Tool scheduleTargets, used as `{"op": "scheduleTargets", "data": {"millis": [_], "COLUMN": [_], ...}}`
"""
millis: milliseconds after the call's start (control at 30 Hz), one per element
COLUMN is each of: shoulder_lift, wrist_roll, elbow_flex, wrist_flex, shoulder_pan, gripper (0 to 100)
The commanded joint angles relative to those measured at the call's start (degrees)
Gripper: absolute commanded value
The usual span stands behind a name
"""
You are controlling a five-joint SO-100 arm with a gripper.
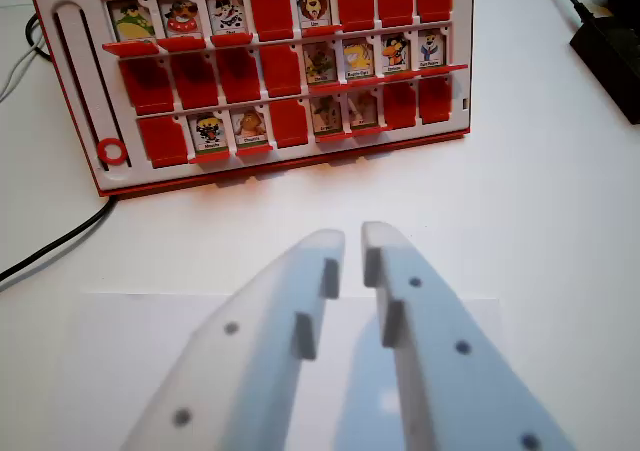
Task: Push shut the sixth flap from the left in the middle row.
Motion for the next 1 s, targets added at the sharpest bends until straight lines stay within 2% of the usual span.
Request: {"op": "scheduleTargets", "data": {"millis": [0,733,833,967], "shoulder_lift": [0.1,0.1,0.1,0.1], "wrist_roll": [-0.35,-0.18,0.79,0.26], "elbow_flex": [0.6,0.8,0.4,0.8], "wrist_flex": [-3.4,-4.0,-4.7,-5.7], "shoulder_pan": [0.5,0.5,0.5,1.8], "gripper": [2,2,2,2]}}
